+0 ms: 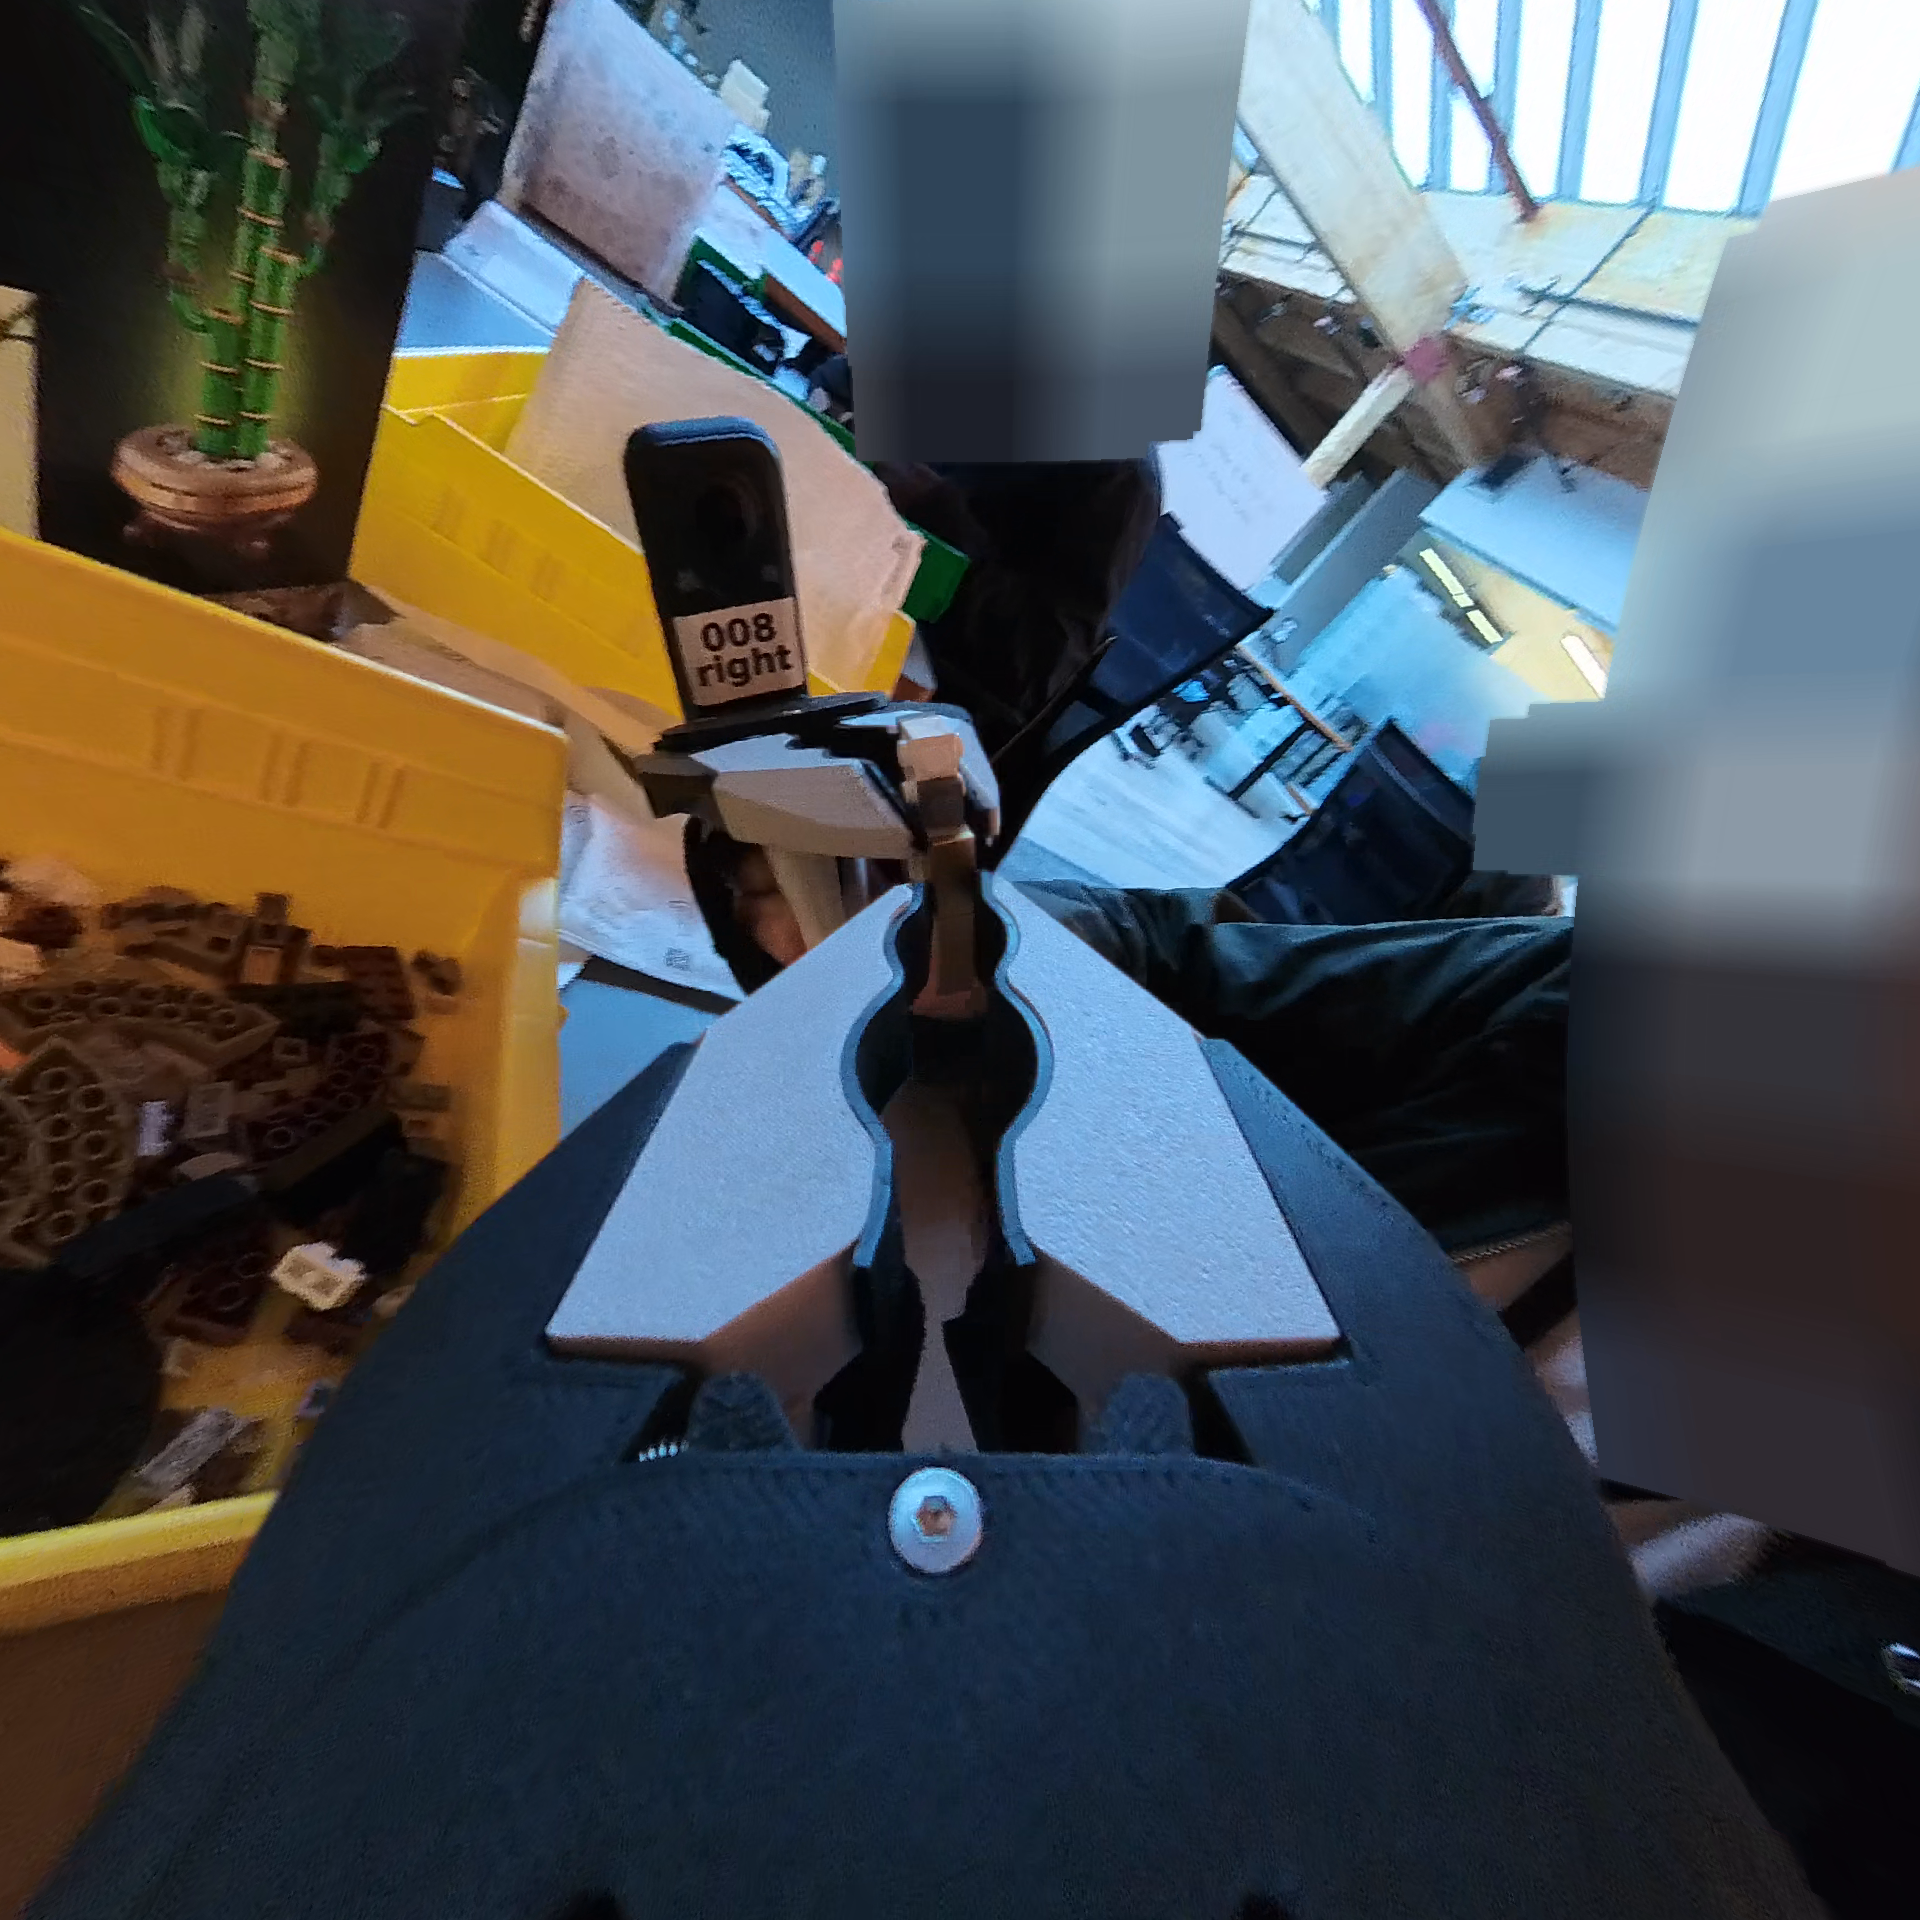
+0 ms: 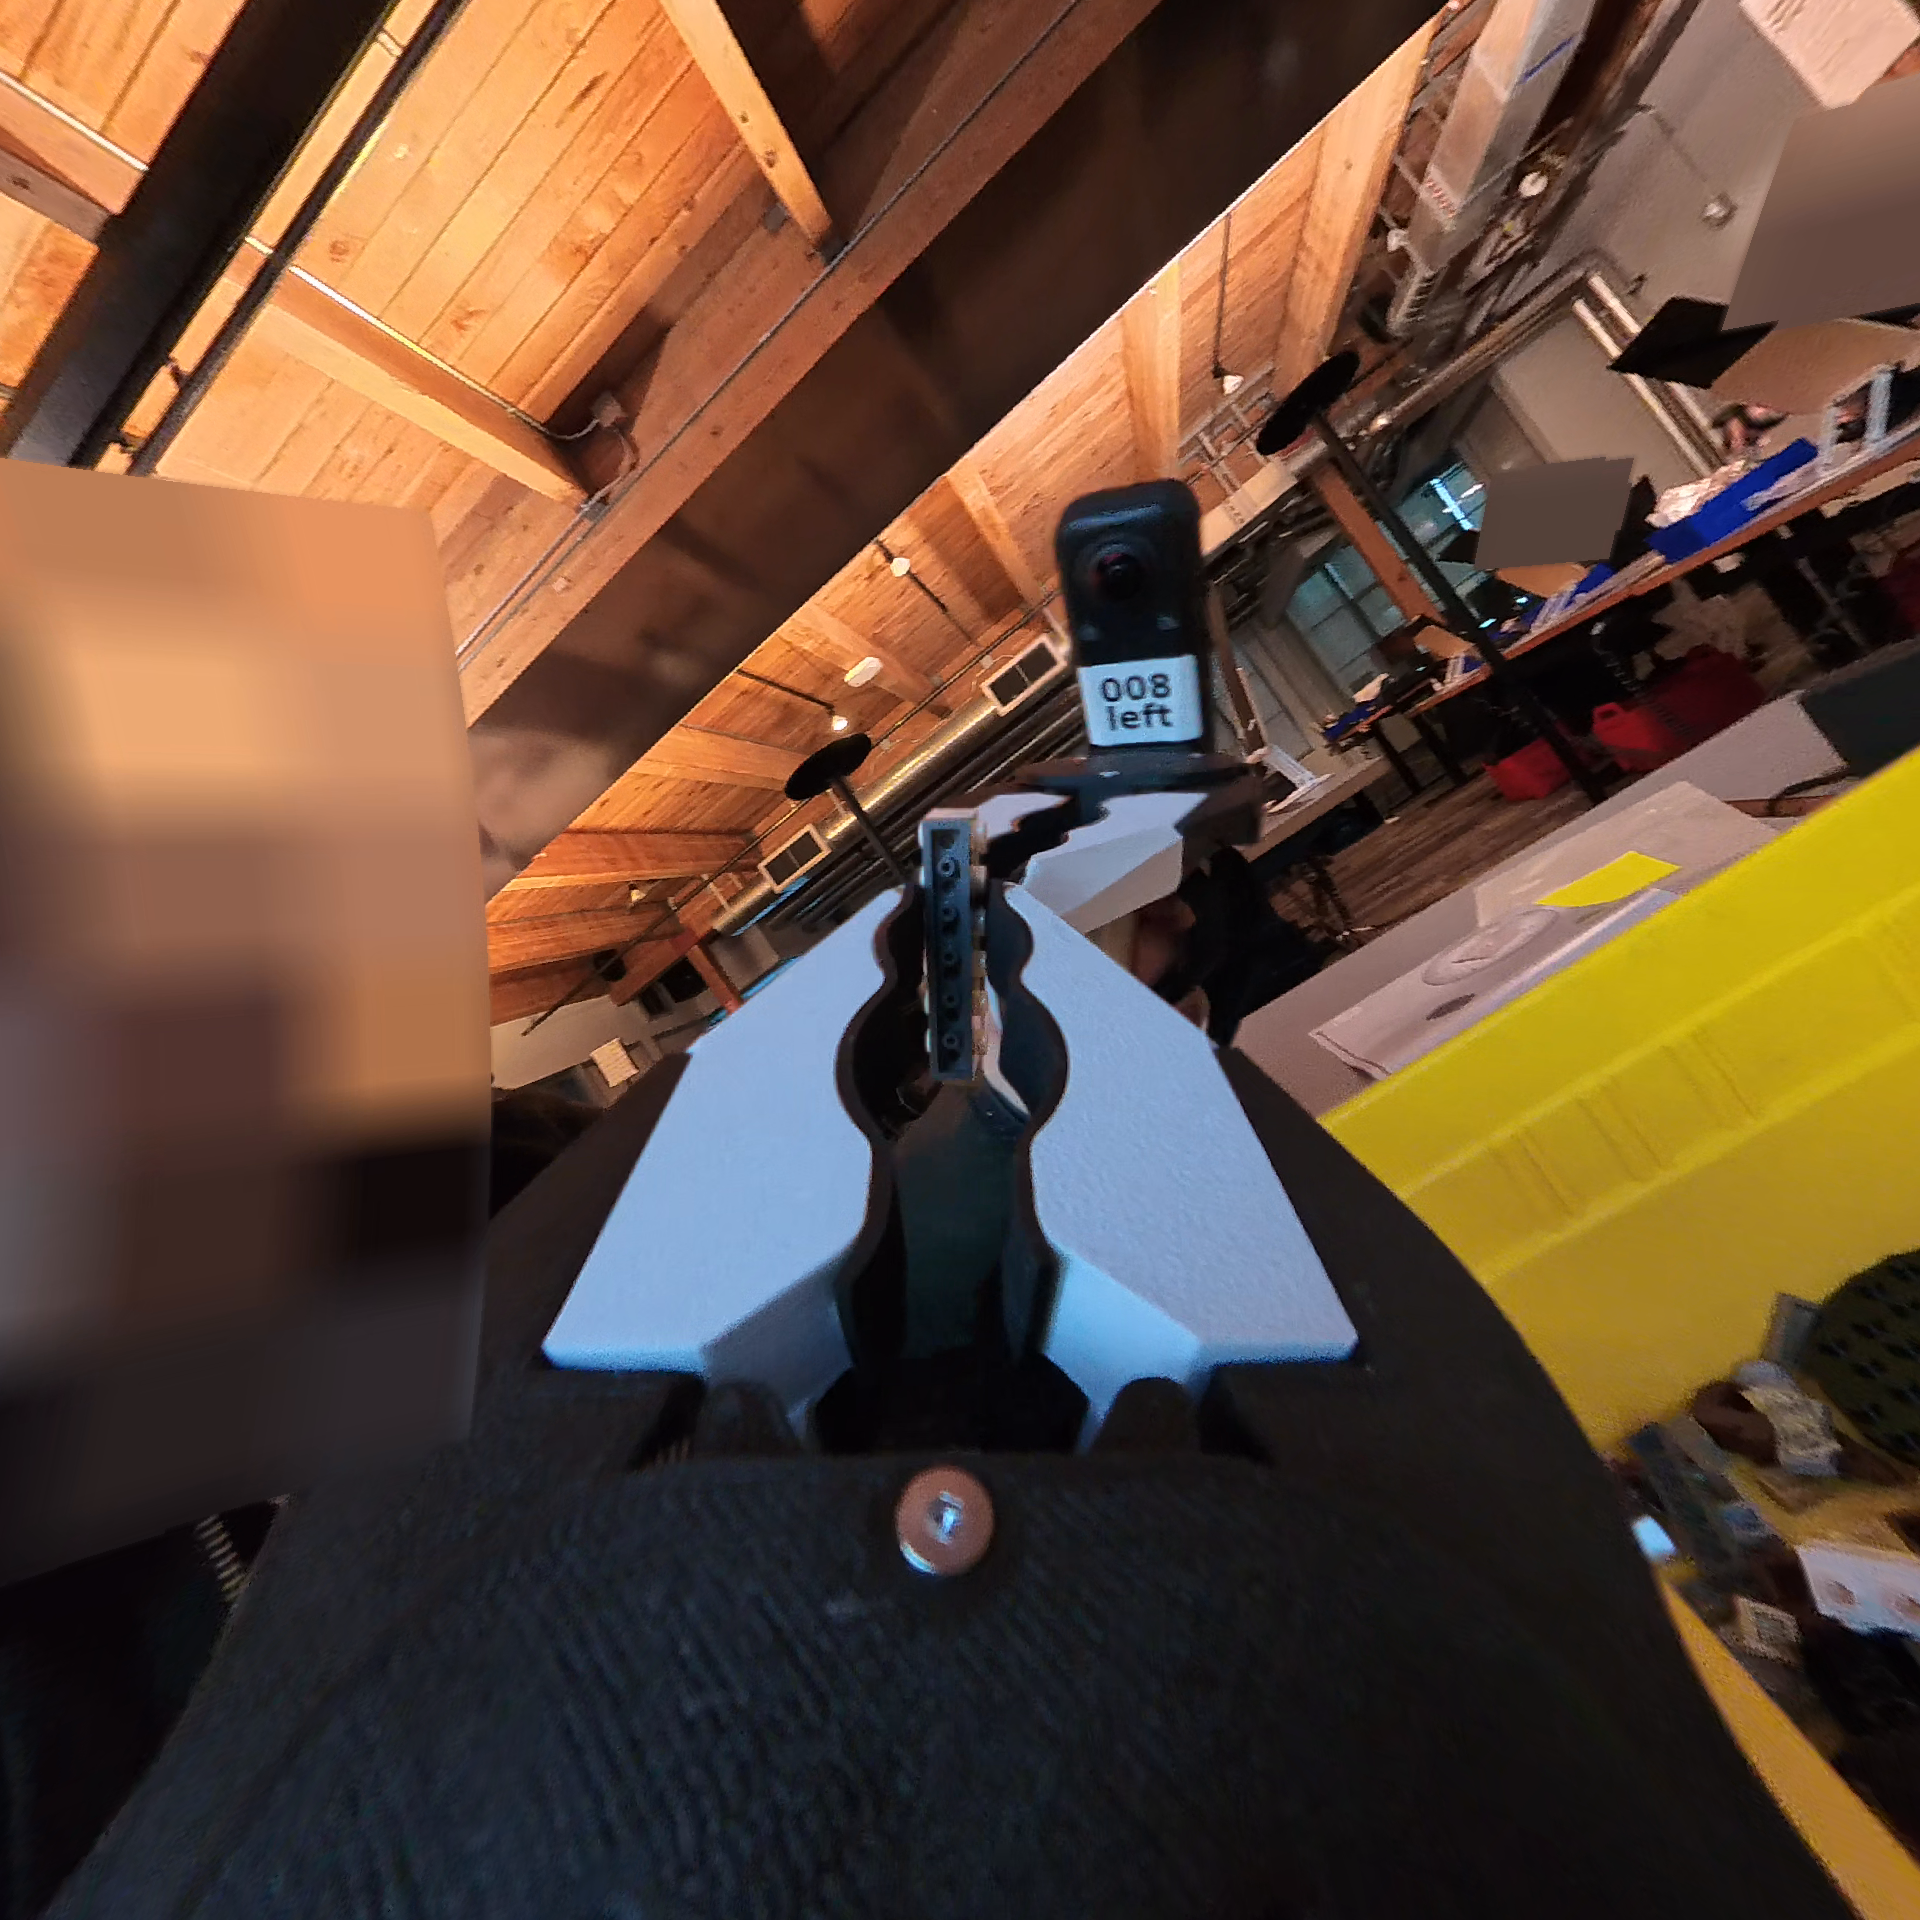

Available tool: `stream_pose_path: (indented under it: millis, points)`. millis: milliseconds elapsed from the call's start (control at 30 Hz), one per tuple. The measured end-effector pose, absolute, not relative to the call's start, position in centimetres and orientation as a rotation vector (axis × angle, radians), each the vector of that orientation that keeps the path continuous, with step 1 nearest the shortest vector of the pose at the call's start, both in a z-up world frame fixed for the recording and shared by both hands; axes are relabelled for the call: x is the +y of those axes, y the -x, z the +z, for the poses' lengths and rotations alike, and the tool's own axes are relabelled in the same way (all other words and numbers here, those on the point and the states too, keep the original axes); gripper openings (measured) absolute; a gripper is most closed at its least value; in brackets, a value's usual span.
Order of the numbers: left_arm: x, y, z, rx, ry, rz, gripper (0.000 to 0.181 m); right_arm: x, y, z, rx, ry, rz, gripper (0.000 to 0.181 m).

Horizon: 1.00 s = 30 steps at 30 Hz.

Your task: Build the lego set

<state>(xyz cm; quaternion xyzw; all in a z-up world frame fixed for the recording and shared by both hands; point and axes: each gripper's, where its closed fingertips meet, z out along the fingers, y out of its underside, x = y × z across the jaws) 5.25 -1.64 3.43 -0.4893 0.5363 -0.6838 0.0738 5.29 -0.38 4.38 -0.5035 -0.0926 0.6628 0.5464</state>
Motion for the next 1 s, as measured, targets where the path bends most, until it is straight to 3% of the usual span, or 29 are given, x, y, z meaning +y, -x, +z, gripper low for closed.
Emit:
stream_pose_path:
  millis: [367, 500, 567, 1000]
  points:
    - [-2.2, -3.9, 5.8, 1.508, 1.35, -2.433, 0.0, -1.6, -5.0, 5.8, -0.235, 1.077, 1.711, 0.008]
    - [-0.3, -5.1, 3.5, 1.534, 1.468, -2.1, 0.001, -0.2, -5.0, 3.8, -0.236, 1.226, 1.563, 0.008]
    - [0.2, -5.2, 3.8, 1.51, 1.462, -2.041, 0.024, 0.2, -5.1, 3.4, -0.225, 1.258, 1.521, 0.009]
    - [0.0, -5.7, 2.4, 1.579, 1.47, -1.924, 0.005, 0.8, -5.4, 2.9, -0.185, 1.279, 1.499, 0.009]
